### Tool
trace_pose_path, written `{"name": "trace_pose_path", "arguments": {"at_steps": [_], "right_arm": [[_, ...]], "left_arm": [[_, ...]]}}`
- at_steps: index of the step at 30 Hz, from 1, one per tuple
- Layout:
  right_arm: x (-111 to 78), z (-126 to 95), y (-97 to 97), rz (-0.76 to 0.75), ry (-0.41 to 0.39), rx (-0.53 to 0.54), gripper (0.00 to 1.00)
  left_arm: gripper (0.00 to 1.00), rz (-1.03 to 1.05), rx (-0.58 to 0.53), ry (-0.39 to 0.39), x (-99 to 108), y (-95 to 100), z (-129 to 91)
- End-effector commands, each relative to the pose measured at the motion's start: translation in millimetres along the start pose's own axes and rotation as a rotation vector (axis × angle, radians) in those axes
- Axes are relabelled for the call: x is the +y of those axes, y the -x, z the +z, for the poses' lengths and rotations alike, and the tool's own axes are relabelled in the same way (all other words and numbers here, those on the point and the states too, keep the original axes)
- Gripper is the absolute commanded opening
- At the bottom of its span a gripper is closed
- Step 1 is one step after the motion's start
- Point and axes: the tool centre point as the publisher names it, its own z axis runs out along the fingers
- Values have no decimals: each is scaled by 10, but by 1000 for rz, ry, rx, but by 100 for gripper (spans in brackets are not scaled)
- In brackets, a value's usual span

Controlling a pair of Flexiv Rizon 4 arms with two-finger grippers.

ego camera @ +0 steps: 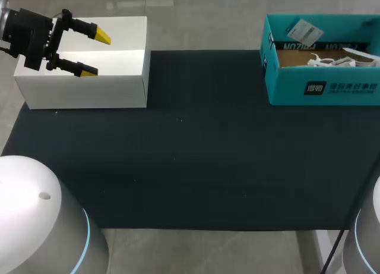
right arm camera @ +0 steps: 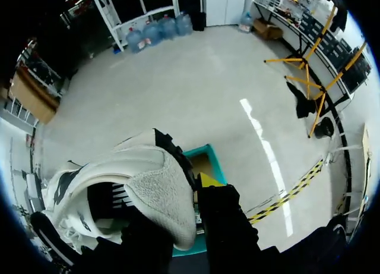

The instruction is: Take the shoe out of the shoebox, open the shoe tongue, remove and reinsert the insole, then place the shoe into the shoebox

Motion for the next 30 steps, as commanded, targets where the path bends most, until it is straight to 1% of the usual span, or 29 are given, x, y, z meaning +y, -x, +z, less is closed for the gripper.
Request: {"name": "trace_pose_path", "arguments": {"at_steps": [1,19,21,22,25,27,28,30], "right_arm": [[32,-68,-14,-22,-806,-76,0],[32,-68,-14,-22,-806,-76,0],[-69,-28,-26,2,-834,-71,0],[-117,-10,-30,15,-837,-86,0],[-258,42,-29,63,-835,-78,0],[-359,84,-29,87,-839,-92,0],[-404,111,-29,105,-841,-76,0],[-488,176,-23,126,-843,-109,0]], "left_arm": [[100,1,4,-2,13,5,1],[100,1,4,-2,13,5,1],[100,1,4,-2,13,5,1],[100,1,4,-2,13,5,1],[100,1,4,-2,13,5,1],[100,1,4,-2,13,5,1],[100,1,4,-2,13,5,1],[100,1,4,-2,13,5,1]]}}
